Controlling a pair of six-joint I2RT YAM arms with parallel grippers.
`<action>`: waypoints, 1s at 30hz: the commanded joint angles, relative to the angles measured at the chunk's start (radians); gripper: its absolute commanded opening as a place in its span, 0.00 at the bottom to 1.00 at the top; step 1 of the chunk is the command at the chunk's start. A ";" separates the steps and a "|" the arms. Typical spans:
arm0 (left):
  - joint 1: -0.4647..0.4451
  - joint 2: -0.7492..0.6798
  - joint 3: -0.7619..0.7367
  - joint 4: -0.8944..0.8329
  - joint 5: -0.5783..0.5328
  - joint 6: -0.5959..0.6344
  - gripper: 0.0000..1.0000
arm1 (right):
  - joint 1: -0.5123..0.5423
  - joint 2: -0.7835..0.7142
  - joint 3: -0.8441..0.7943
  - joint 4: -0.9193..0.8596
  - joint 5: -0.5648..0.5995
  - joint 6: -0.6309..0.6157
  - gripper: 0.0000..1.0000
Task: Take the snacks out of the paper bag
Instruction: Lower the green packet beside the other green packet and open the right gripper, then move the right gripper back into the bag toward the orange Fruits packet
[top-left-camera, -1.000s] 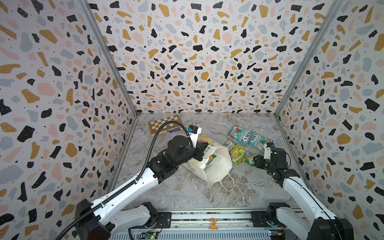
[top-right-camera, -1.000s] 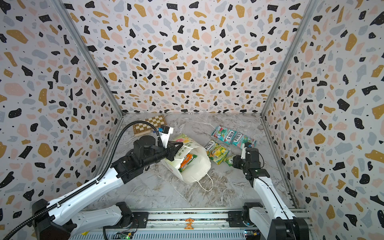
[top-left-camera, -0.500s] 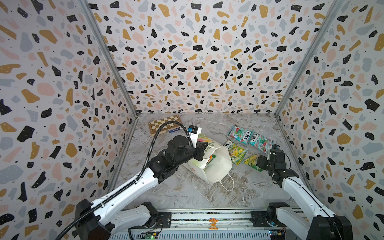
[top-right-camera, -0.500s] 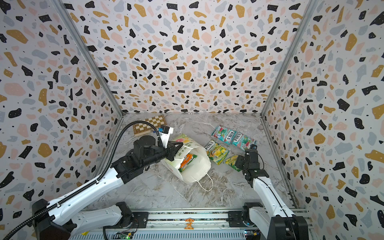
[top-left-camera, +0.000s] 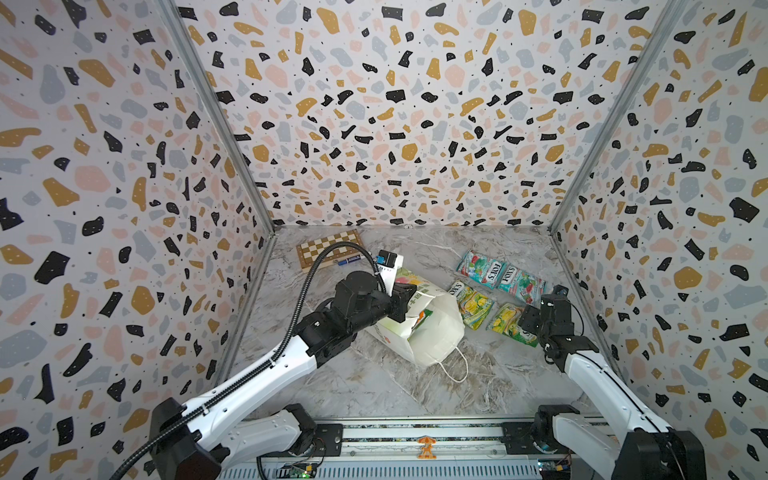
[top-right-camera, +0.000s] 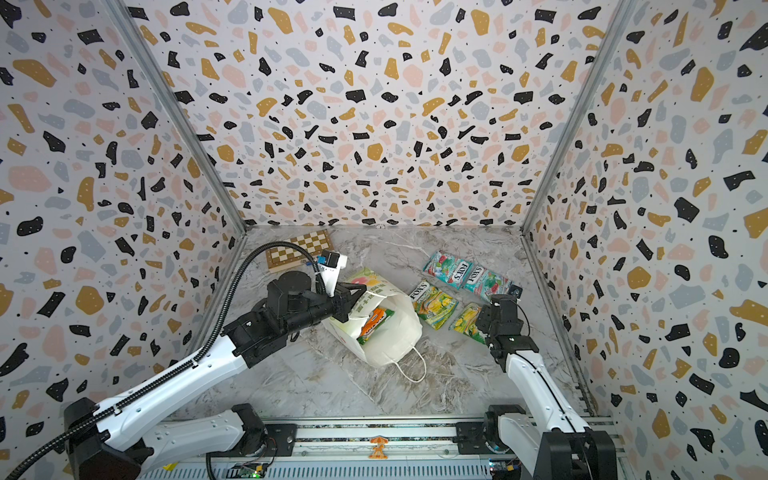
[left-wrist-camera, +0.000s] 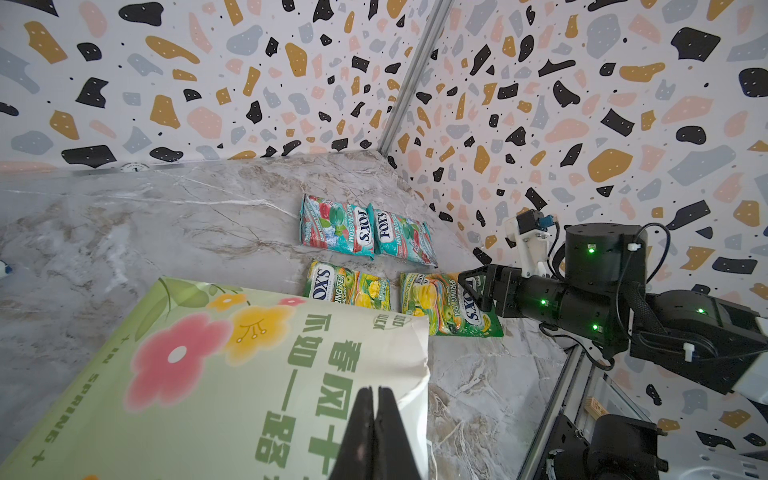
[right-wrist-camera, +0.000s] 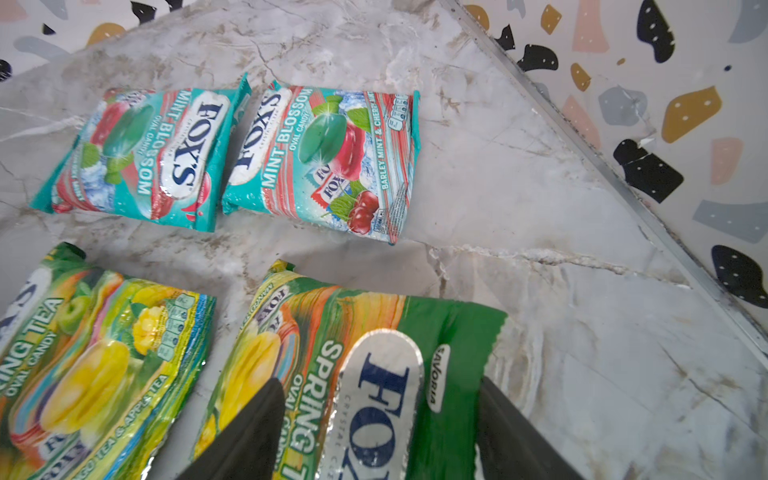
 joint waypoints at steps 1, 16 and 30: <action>-0.002 -0.011 0.006 0.033 0.003 0.016 0.00 | -0.003 -0.034 0.049 0.005 -0.019 0.007 0.73; -0.002 -0.009 0.009 0.037 0.005 0.015 0.00 | -0.002 -0.124 0.040 0.099 -0.369 -0.052 0.74; -0.002 -0.004 0.014 0.053 0.014 0.015 0.00 | 0.289 -0.141 0.002 0.349 -0.992 -0.043 0.71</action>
